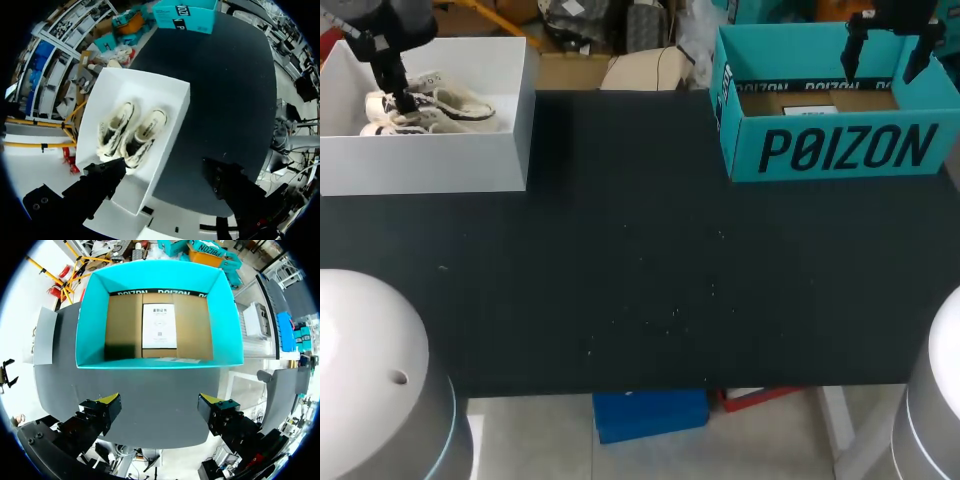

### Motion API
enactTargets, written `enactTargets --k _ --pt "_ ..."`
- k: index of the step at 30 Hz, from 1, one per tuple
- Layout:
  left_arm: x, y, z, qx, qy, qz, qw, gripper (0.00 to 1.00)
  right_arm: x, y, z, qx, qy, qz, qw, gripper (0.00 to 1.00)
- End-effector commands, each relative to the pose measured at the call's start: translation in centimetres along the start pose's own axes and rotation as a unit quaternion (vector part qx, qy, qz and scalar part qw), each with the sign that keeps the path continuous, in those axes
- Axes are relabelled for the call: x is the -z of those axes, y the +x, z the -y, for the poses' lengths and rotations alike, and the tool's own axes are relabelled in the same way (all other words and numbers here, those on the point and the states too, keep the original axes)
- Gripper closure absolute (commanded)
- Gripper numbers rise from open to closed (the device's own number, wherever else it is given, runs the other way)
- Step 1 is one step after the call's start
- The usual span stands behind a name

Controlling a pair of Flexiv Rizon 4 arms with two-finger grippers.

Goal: Take the shoe out of the shoebox, open the shoe tongue, remove and reinsert the insole, then place the shoe into the shoebox

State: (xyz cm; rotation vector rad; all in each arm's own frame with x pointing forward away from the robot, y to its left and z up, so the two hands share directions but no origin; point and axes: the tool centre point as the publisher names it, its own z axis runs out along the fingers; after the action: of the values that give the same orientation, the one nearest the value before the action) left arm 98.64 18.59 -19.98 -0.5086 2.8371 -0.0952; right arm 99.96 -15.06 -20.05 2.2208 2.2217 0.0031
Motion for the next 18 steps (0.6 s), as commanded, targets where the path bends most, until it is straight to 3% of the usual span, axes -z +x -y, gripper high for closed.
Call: enactTargets --k 1,8,13,16,17,18 --pt "-0.2 -0.5 -0.4 -0.182 0.060 -0.041 0.981 0.00 0.0 0.0 0.0 0.000 0.001 0.000 1.000 0.00" --pt "-0.2 -0.5 -0.4 -0.182 0.060 -0.041 0.981 0.00 0.0 0.0 0.0 0.000 0.001 0.000 1.000 0.00" --pt "-0.9 -1.6 -0.8 -0.136 0.046 -0.113 0.983 0.00 0.0 0.0 0.0 0.000 0.001 0.000 1.000 0.00" --pt "-1.3 -2.6 -1.0 -0.118 0.040 -0.122 0.985 0.00 0.0 0.0 0.0 0.000 0.001 0.000 1.000 0.00" --pt "-1.4 -3.0 -1.1 -0.118 0.038 -0.120 0.985 0.03 0.0 0.0 0.0 0.000 0.001 0.000 1.000 0.00" --pt "-1.6 -3.4 -1.1 -0.115 0.033 -0.123 0.985 0.19 0.0 0.0 0.0 0.000 0.001 0.000 1.000 0.00"
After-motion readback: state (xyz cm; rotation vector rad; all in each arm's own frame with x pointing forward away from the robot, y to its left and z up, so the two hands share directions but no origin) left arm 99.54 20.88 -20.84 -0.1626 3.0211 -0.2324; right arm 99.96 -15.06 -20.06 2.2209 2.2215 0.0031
